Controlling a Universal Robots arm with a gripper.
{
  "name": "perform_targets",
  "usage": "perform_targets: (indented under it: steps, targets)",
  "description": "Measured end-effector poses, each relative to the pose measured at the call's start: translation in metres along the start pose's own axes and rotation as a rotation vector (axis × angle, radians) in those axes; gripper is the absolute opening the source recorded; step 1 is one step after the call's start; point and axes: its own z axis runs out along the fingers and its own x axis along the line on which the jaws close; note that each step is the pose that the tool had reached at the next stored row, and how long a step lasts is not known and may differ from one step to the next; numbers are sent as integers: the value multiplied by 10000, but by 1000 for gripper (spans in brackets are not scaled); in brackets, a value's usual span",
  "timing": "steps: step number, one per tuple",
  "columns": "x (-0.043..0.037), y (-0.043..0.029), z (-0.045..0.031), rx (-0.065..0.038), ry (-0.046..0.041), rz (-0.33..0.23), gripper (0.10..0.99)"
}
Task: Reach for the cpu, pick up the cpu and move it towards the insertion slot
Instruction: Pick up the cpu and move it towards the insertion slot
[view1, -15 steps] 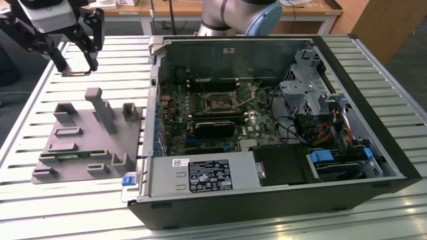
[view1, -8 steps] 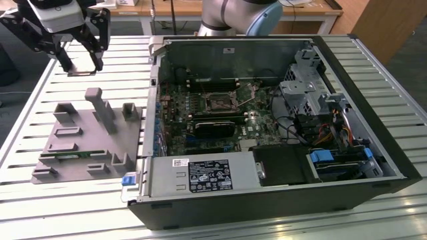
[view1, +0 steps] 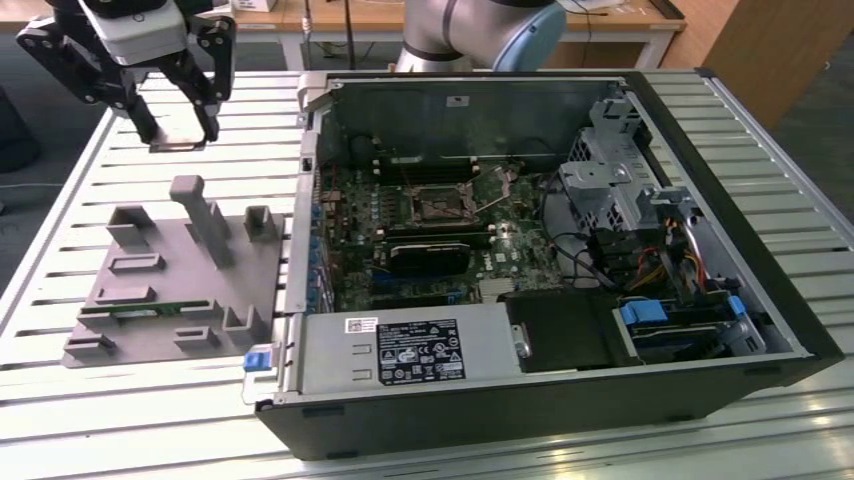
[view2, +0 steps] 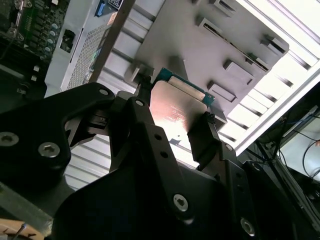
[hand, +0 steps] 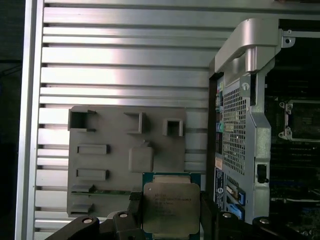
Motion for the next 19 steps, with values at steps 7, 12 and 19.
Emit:
perform_targets:
  steps: [7, 12, 19]
  targets:
    - [-89, -1, 0, 0, 0, 0, 545]
    - [-150, -1, 0, -1, -1, 1, 545]
    - [-233, -2, -1, 0, 0, 0, 545]
